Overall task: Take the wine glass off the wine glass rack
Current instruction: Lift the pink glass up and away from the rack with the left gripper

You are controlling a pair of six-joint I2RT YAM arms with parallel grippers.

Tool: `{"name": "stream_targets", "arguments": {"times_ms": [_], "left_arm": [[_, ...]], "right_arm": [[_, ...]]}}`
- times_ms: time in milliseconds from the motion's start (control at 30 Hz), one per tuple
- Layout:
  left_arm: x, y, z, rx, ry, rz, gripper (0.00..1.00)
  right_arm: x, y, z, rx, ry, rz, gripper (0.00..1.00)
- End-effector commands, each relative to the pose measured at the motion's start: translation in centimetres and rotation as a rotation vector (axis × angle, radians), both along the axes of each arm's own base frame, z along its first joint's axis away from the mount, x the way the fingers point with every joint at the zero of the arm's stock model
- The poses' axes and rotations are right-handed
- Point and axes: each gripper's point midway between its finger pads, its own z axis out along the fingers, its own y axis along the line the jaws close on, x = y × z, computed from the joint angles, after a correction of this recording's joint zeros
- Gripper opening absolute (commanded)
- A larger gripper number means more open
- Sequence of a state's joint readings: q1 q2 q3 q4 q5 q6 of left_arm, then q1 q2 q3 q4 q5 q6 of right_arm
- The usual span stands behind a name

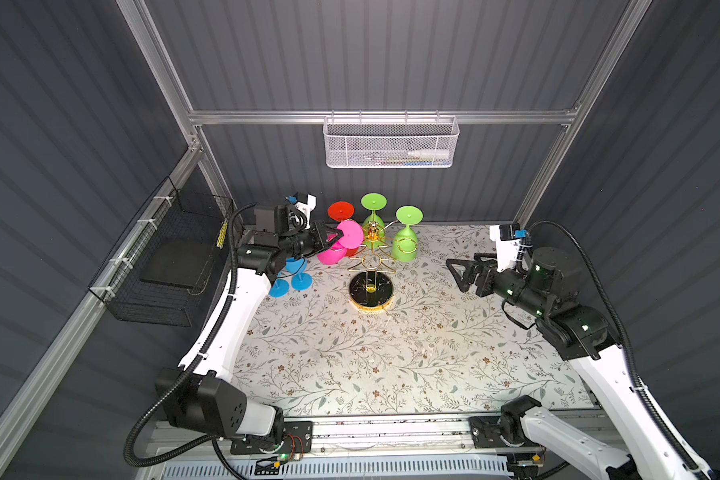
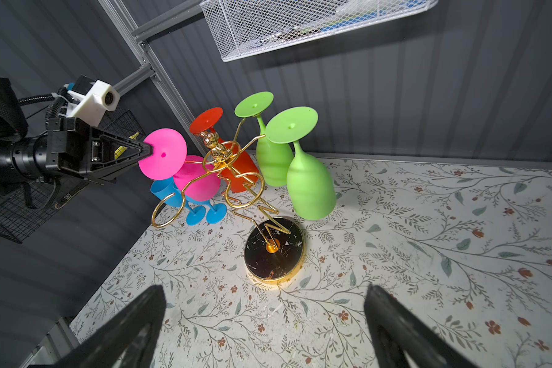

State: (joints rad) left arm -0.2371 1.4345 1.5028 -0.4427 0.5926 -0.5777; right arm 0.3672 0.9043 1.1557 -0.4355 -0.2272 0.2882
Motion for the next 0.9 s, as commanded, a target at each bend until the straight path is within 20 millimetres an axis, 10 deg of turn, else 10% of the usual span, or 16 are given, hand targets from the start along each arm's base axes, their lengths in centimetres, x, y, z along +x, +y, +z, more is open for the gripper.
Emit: {"name": "stream_targets", "arguments": {"times_ms": [0,867], "left_arm": [[0.5,0.0,1.0,0.022,-0.049,0.009,0.0],[1.5,2.7,2.5,0.051,-0.116,0.174,0.0]], "right_arm": [[-0.1,-0.4,0.2,0.003,-0.012,-0.012,0.99],[-0.5,-0.6,0.3,0.0,-0.017,-0.013,0.99]]}}
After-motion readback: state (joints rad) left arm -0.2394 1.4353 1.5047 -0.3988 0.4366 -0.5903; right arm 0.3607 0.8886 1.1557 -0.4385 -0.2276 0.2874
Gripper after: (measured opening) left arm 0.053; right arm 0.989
